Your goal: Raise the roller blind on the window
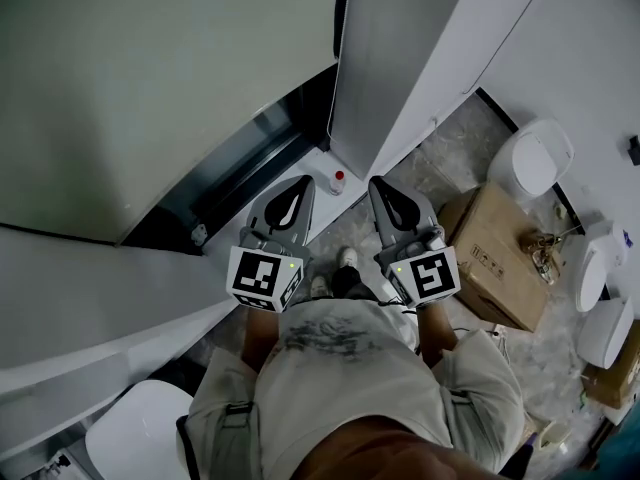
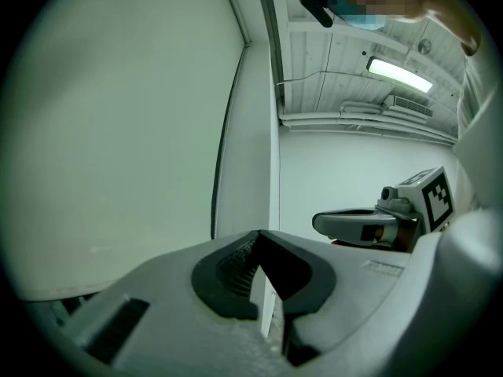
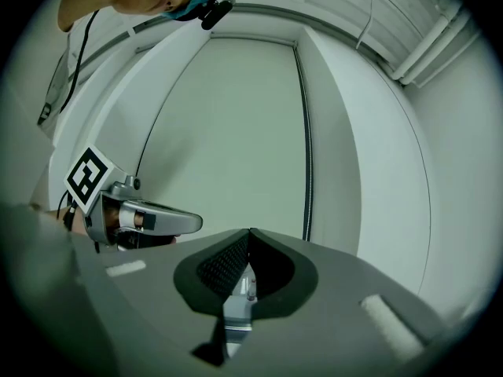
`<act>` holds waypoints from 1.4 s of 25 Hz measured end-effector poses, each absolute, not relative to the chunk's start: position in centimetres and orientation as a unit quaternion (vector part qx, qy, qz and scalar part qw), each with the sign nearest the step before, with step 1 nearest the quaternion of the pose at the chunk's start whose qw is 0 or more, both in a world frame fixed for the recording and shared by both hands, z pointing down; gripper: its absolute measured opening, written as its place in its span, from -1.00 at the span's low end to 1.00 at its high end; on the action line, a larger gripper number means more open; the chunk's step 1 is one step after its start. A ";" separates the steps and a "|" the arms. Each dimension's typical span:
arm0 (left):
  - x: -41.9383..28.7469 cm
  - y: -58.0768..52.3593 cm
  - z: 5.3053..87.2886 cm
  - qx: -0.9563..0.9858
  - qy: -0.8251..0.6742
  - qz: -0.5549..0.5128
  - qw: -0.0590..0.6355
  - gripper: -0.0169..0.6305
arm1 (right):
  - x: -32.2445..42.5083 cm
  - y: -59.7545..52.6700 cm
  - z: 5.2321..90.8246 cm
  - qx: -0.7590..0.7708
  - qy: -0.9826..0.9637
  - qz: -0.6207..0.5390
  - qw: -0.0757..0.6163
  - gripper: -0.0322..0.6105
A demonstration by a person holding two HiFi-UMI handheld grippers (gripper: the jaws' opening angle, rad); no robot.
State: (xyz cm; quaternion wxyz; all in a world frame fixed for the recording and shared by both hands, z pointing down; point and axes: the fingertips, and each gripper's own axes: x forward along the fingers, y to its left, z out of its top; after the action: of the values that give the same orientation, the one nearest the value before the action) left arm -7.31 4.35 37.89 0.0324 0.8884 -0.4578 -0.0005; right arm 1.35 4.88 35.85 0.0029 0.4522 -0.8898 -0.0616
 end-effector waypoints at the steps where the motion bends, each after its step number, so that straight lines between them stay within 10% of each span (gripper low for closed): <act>1: -7.1 4.0 38.0 0.887 -0.460 0.000 0.032 -0.93 | 1.5 4.5 36.1 0.448 -0.892 -0.063 0.004 -0.87; 35: -2.1 -10.6 37.3 0.862 -0.505 -0.012 0.031 -0.94 | 6.3 -10.4 36.9 0.391 -0.919 -0.043 0.007 -0.87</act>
State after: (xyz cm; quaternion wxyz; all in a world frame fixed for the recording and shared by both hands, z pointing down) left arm -2.09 -10.59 37.30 0.0312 0.8623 -0.5053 -0.0119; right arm 6.29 -10.42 36.92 0.0069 0.3907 -0.9195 -0.0430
